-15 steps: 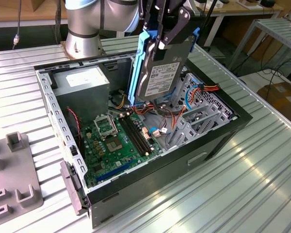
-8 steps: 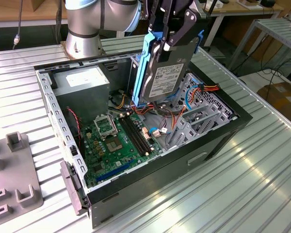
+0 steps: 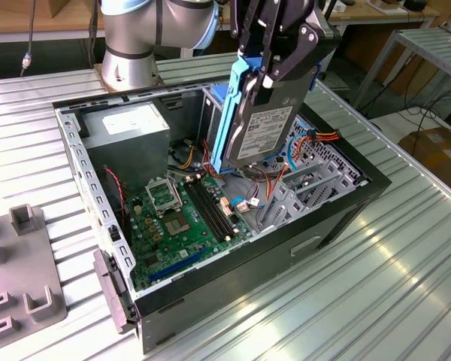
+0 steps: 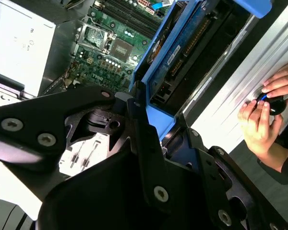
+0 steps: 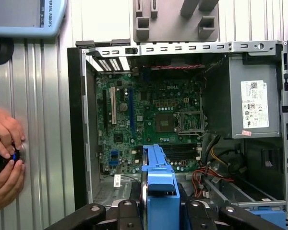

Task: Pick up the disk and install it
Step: 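Insert the disk into the insertion slot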

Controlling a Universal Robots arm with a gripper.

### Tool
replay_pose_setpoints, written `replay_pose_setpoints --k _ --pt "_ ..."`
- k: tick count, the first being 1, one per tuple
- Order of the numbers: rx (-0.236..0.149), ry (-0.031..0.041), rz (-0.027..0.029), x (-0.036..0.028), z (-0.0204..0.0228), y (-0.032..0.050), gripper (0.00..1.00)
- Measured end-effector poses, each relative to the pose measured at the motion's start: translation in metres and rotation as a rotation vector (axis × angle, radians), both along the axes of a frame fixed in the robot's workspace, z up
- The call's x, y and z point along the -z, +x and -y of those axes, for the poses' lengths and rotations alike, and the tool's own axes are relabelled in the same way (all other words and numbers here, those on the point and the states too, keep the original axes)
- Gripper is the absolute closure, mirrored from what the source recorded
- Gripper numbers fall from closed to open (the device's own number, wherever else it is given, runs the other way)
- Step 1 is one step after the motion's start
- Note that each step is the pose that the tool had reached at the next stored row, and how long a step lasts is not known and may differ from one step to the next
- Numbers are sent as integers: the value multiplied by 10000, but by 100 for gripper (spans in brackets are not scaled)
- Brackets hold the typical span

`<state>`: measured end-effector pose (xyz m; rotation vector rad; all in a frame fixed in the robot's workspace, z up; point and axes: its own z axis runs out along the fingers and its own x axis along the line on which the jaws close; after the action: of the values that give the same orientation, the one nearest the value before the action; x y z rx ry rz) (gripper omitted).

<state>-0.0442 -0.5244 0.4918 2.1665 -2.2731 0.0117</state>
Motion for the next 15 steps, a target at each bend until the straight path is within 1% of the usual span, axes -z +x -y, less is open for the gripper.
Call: replay_pose_setpoints --k 1,2,11,15 --pt "0 -5 0 0 14 1 63" --pt "1 -5 0 0 23 20 63" --pt "1 -17 0 2 28 175 63" --pt "0 -17 0 3 28 187 63"
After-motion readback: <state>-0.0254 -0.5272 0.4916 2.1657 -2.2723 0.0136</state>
